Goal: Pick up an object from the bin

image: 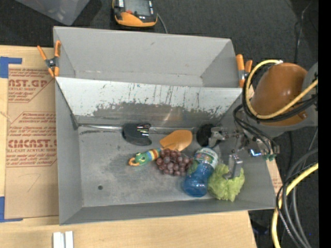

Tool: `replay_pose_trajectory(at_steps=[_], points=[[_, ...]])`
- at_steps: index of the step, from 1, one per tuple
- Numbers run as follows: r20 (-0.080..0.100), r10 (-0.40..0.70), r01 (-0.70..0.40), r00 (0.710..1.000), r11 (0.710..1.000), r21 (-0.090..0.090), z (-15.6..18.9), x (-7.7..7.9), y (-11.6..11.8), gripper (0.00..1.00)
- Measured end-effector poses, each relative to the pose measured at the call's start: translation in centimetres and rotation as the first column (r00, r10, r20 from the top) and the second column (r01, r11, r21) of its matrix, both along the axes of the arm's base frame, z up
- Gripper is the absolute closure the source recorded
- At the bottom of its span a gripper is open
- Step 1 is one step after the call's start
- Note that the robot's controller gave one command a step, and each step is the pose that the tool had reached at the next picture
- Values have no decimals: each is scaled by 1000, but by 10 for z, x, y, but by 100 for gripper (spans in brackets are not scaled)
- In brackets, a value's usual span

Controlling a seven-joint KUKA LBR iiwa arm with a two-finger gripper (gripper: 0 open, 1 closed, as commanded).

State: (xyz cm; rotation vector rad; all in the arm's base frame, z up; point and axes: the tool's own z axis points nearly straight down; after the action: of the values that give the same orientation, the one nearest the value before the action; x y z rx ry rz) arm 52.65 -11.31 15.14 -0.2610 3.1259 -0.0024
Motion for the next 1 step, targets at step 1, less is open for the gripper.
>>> replay_pose_trajectory(at_steps=[1], points=[[4,-81,81,997,997,1,-13,-10,3,0]])
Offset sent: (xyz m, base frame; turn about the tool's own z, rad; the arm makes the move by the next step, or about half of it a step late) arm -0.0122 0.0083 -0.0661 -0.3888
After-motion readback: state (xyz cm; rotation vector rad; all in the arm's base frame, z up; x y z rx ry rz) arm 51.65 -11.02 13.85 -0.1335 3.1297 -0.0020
